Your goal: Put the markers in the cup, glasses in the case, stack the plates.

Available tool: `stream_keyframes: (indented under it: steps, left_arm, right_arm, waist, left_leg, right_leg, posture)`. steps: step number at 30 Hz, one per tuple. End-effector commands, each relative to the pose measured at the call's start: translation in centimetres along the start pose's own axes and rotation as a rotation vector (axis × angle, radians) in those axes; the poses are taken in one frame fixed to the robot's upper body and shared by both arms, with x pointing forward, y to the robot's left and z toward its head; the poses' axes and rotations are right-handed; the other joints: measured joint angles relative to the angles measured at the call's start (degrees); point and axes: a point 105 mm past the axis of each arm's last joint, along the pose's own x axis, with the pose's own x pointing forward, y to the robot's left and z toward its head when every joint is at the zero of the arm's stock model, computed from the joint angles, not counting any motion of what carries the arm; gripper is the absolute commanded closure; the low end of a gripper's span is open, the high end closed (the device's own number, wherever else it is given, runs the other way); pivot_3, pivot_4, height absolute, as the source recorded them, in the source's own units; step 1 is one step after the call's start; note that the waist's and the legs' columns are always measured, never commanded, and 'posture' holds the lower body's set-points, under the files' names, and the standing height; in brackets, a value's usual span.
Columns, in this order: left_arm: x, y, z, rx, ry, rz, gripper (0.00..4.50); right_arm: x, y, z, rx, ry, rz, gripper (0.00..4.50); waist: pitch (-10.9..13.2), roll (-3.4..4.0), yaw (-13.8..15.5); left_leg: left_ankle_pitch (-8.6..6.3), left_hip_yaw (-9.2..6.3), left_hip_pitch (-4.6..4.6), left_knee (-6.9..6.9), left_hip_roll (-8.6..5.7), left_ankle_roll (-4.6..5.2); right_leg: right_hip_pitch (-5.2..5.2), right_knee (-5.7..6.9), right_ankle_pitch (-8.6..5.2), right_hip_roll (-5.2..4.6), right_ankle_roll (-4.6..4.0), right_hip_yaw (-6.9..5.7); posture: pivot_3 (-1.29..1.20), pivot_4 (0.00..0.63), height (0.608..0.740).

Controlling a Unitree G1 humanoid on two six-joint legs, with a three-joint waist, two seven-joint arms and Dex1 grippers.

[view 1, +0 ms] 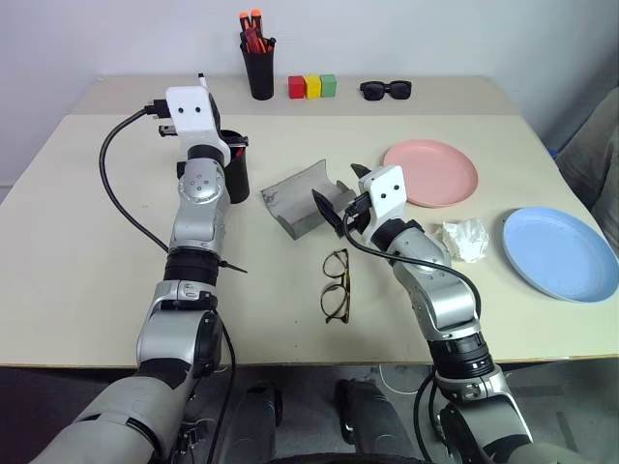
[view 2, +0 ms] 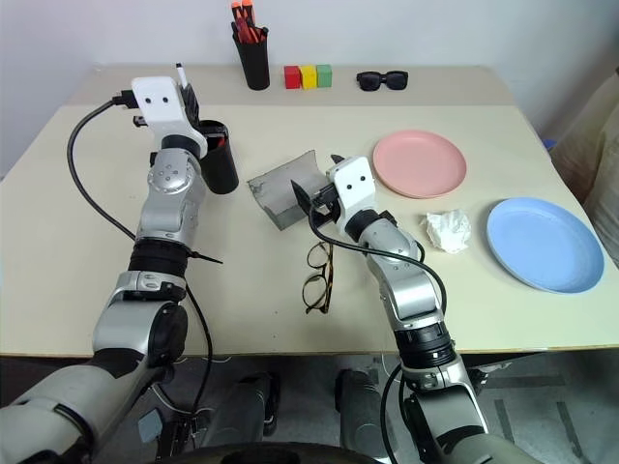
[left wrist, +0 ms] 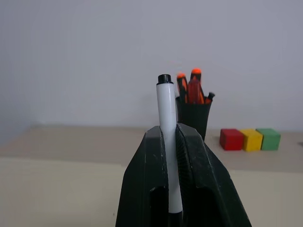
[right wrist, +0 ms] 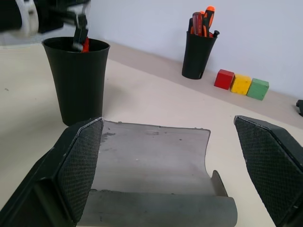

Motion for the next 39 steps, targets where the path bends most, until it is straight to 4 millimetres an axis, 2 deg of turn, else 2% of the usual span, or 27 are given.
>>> stream_keyframes:
  steps: [1,4,7,11,16,18,20,21,23,24,26,29,32,35,39]
  left_arm:
    - [0.1,0.3,1.2,-0.002,-0.045,0.018,4.08]
    - [-0.1,0.4,1.0,-0.001,-0.041,0.024,2.93]
    - [-0.1,0.5,1.0,-0.005,-0.039,0.028,1.36]
    - [-0.1,0.7,1.2,-0.016,-0.046,0.046,1.36]
    - [0.1,0.3,3.8,-0.091,-0.127,0.005,1.36]
    - [-0.7,-1.8,6.2,-0.195,-0.195,-0.205,1.36]
    - [-1.9,-3.6,7.5,-0.23,-0.21,-0.406,1.36]
    - [-2.8,-4.7,7.5,-0.218,-0.176,-0.528,1.36]
    - [-4.7,-6.3,6.9,-0.175,-0.087,-0.72,1.36]
    - [-5.7,-6.8,6.0,-0.128,-0.017,-0.794,1.36]
    - [-7.2,-7.3,3.6,-0.025,0.136,-0.883,1.36]
    - [-9.1,-7.9,0.8,-0.009,0.323,-0.976,1.36]
    - [-10.1,-8.5,-1.6,-0.003,0.473,-0.999,1.36]
    - [-10.6,-9.7,-2.9,-0.056,0.567,-1.029,1.36]
    - [-10.8,-10.5,-4.5,-0.028,0.64,-1.072,1.36]
  right_arm:
    - [0.3,0.3,1.6,-0.014,-0.066,0.013,0.0]
    - [0.3,0.4,1.6,-0.011,-0.067,0.02,0.0]
    - [0.4,0.6,1.6,-0.011,-0.068,0.023,0.0]
    - [0.4,0.7,1.6,-0.011,-0.069,0.024,0.0]
    - [0.2,0.5,1.5,-0.02,-0.062,0.022,0.0]
    - [-0.4,-0.3,1.3,-0.045,-0.042,0.016,0.0]
    - [-1.2,-1.2,1.1,-0.07,-0.021,0.019,0.0]
    - [-1.7,-1.7,1.1,-0.087,-0.006,0.029,0.0]
    - [-2.7,-2.5,1.0,-0.119,0.021,0.048,0.0]
    - [-3.2,-2.8,0.9,-0.137,0.036,0.058,0.0]
    - [-4.1,-3.5,0.8,-0.172,0.069,0.078,0.0]
    - [-5.3,-4.3,0.5,-0.215,0.118,0.1,0.0]
    - [-6.2,-5.0,0.2,-0.24,0.151,0.097,0.0]
    - [-6.9,-5.0,-0.1,-0.247,0.176,0.098,0.0]
    - [-8.1,-4.5,-0.7,-0.234,0.217,0.111,0.0]
  waist:
    - [0.0,0.0,0.02]
    - [0.0,0.0,0.06]
    - [0.0,0.0,0.07]
    - [0.0,0.0,0.07]
    - [0.0,0.0,0.06]
    - [0.0,0.0,0.11]
    - [0.0,0.0,0.14]
    - [0.0,0.0,0.15]
    - [0.0,0.03,-0.06]
    - [0.0,0.03,-0.16]
    - [0.01,0.04,-0.27]
    - [0.02,0.06,-0.38]
    - [0.02,0.06,-0.21]
    - [0.02,0.06,-0.01]
    - [0.02,0.06,0.07]
  left_leg:
    - [0.0,0.0,0.0,0.0,0.0,0.0]
    - [0.0,0.0,0.0,0.0,0.0,0.0]
    - [0.0,0.0,0.0,0.01,0.0,0.0]
    - [0.0,0.0,0.0,0.01,0.0,0.0]
    - [0.0,0.0,0.0,0.01,0.0,0.0]
    - [0.0,0.0,0.0,0.01,0.0,0.0]
    - [0.0,0.0,-0.02,0.01,-0.01,0.0]
    - [0.0,0.01,-0.02,0.01,-0.01,0.0]
    - [0.0,0.0,-0.02,0.01,-0.01,0.0]
    - [0.0,0.01,-0.01,0.01,-0.01,0.0]
    - [-0.01,0.0,0.07,0.01,0.0,0.01]
    - [0.0,-0.02,0.12,0.03,0.05,0.02]
    - [0.0,-0.02,0.1,0.08,0.06,0.02]
    - [0.0,-0.02,0.09,0.11,0.05,0.02]
    - [0.0,-0.01,0.07,0.12,0.04,0.02]
  right_leg:
    - [0.0,0.0,0.0,0.0,0.0,0.0]
    - [0.0,0.0,0.0,0.0,0.0,0.0]
    - [0.0,0.0,0.0,-0.01,0.0,0.0]
    - [0.0,0.0,0.0,-0.01,0.0,0.0]
    - [0.0,0.0,0.0,0.0,0.0,0.0]
    - [0.0,0.0,0.0,-0.01,0.0,0.0]
    - [0.02,-0.01,0.0,-0.02,0.0,0.0]
    - [0.02,-0.03,0.0,-0.03,0.0,0.01]
    - [0.04,-0.03,0.0,-0.02,0.0,0.0]
    - [0.04,-0.02,0.0,-0.03,0.0,0.01]
    - [0.09,0.0,-0.01,0.01,-0.01,0.01]
    - [0.12,0.02,-0.02,0.09,-0.03,0.03]
    - [0.12,0.02,-0.03,0.1,-0.03,0.03]
    - [0.14,0.01,-0.03,0.08,-0.02,0.03]
    - [0.14,-0.01,-0.03,0.07,-0.02,0.03]
  posture:
    - [0.0,0.15,0.74]
    - [0.0,0.15,0.74]
    - [0.0,0.15,0.74]
    - [0.0,0.15,0.74]
    - [0.0,0.15,0.74]
    - [0.0,0.15,0.74]
    - [0.0,0.15,0.74]
    - [0.0,0.15,0.74]
    - [0.0,0.15,0.74]
    - [0.0,0.15,0.74]
    - [0.0,0.15,0.74]
    - [0.0,0.15,0.74]
    - [0.0,0.15,0.74]
    - [0.0,0.15,0.74]
    - [0.0,0.15,0.74]
